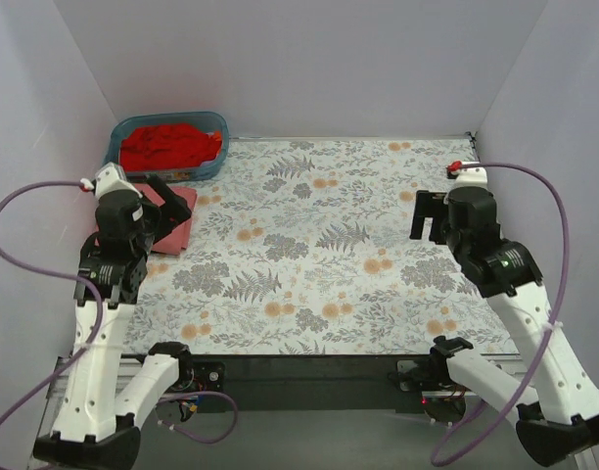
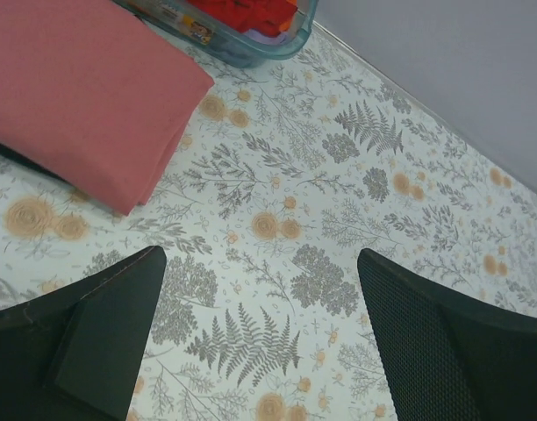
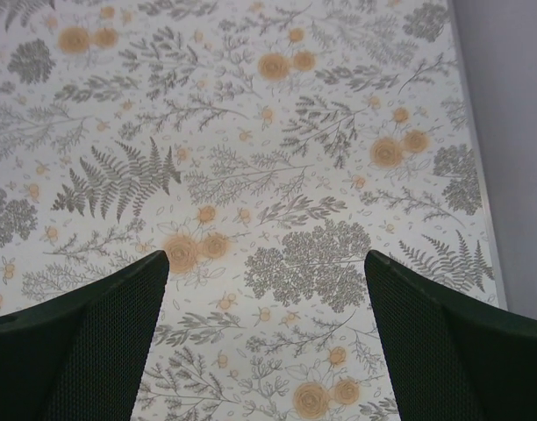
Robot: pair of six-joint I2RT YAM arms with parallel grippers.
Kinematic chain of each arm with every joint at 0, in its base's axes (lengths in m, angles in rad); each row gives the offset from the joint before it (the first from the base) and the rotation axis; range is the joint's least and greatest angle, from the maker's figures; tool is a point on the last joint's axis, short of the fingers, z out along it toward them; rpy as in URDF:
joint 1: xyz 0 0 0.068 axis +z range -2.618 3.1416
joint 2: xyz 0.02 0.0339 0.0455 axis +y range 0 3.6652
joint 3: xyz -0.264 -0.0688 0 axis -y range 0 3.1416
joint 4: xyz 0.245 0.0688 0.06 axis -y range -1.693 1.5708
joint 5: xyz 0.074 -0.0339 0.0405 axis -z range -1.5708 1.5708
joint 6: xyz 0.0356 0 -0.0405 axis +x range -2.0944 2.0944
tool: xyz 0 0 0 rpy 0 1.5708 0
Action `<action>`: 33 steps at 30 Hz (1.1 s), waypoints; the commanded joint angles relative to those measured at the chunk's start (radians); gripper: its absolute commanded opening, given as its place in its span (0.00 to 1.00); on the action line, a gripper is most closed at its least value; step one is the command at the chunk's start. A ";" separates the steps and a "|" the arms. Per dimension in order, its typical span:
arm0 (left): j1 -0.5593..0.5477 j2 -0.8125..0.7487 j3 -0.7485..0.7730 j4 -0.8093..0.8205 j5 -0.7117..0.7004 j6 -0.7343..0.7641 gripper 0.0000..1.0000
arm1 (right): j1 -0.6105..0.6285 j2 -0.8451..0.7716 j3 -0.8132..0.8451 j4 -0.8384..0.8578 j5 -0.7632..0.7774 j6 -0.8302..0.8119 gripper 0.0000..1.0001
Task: Fold and stack the t-shirts
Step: Reset both grippers
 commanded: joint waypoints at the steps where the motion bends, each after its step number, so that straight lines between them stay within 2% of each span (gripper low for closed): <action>1: -0.024 -0.094 -0.019 -0.176 -0.107 -0.099 0.91 | -0.004 -0.099 -0.016 -0.004 0.072 -0.029 0.98; 7: -0.077 -0.231 -0.085 -0.212 -0.217 -0.143 0.91 | -0.004 -0.260 -0.139 -0.003 0.065 -0.008 0.98; 11: -0.094 -0.277 -0.113 -0.192 -0.218 -0.153 0.91 | -0.003 -0.335 -0.196 -0.001 0.065 0.019 0.99; 19: -0.095 -0.413 -0.248 -0.069 -0.268 -0.142 0.91 | -0.003 -0.433 -0.233 0.035 0.095 -0.004 0.98; 30: -0.095 -0.478 -0.358 0.055 -0.276 -0.078 0.91 | -0.004 -0.501 -0.288 0.063 0.095 -0.020 0.99; 33: -0.095 -0.516 -0.398 0.080 -0.267 -0.079 0.95 | -0.003 -0.499 -0.294 0.074 0.074 -0.026 0.98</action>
